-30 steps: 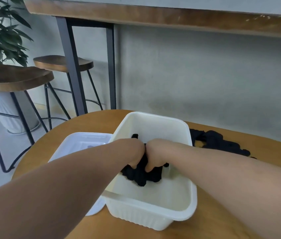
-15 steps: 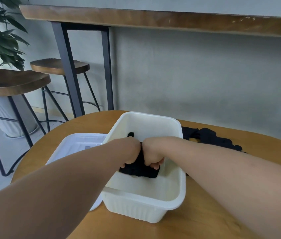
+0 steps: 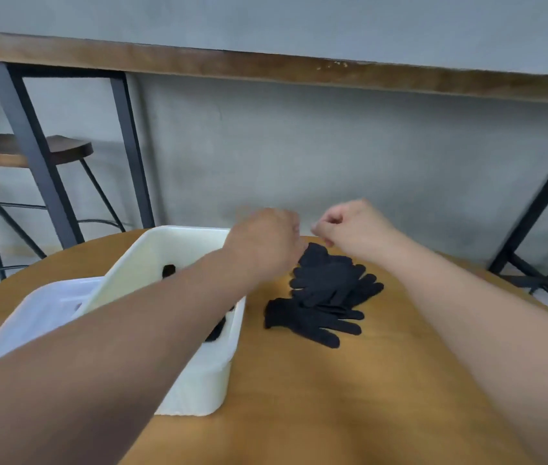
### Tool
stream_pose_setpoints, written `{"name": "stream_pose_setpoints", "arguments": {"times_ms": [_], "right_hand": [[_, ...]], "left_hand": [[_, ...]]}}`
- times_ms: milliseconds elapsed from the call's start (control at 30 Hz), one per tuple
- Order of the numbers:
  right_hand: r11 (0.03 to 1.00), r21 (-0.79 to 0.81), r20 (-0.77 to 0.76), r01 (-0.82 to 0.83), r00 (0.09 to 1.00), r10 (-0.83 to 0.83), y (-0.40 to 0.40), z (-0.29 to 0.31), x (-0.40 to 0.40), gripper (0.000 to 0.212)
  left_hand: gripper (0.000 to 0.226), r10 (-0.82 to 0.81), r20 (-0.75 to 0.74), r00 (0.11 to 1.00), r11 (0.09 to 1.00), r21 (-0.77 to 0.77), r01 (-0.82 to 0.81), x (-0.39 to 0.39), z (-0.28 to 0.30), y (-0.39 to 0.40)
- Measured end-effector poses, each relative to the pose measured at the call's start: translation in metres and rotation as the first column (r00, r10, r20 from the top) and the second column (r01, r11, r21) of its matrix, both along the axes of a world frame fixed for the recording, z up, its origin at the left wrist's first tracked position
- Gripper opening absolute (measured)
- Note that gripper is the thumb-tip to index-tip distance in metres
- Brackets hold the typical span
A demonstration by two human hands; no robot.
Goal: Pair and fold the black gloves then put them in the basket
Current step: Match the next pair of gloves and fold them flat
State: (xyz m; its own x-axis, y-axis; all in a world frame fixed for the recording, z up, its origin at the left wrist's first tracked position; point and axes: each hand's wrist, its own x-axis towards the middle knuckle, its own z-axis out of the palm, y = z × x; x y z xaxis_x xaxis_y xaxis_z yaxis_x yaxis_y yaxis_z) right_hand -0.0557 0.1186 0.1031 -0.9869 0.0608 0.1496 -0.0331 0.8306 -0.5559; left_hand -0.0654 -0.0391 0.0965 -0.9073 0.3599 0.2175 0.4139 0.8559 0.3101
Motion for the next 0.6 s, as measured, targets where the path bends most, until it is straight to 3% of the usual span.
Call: {"name": "stream_pose_setpoints", "arguments": {"times_ms": [100,200,300,400,500,600], "right_hand": [[1.000,-0.026,0.096,0.016,0.995,-0.014,0.022,-0.035,0.012,0.029],[0.999,-0.046,0.174,0.018,0.985,-0.010,0.028,-0.079,0.017,0.023],[0.997,-0.076,0.237,-0.022,0.971,0.039,0.022,-0.121,0.018,0.014],[0.997,-0.045,0.254,-0.068,0.964,0.077,0.012,-0.152,0.016,0.024],[0.993,0.022,0.206,-0.115,0.973,0.109,0.005,-0.174,0.008,0.044],[0.985,0.075,0.192,-0.156,0.972,0.139,0.003,-0.185,0.006,0.037]], "left_hand": [[0.013,-0.049,0.135,0.990,0.992,-0.105,0.064,0.000,-0.034,0.040],[0.010,0.048,0.286,0.957,0.947,-0.319,0.048,-0.004,-0.083,0.058],[0.039,0.200,0.364,0.909,0.895,-0.445,-0.019,-0.009,-0.135,0.054],[0.056,0.352,0.425,0.834,0.934,-0.220,-0.281,-0.015,-0.165,0.045],[0.037,0.325,0.456,0.829,0.916,0.068,-0.396,-0.014,-0.168,0.046],[0.023,0.290,0.495,0.819,0.859,0.242,-0.450,-0.008,-0.161,0.053]]}}
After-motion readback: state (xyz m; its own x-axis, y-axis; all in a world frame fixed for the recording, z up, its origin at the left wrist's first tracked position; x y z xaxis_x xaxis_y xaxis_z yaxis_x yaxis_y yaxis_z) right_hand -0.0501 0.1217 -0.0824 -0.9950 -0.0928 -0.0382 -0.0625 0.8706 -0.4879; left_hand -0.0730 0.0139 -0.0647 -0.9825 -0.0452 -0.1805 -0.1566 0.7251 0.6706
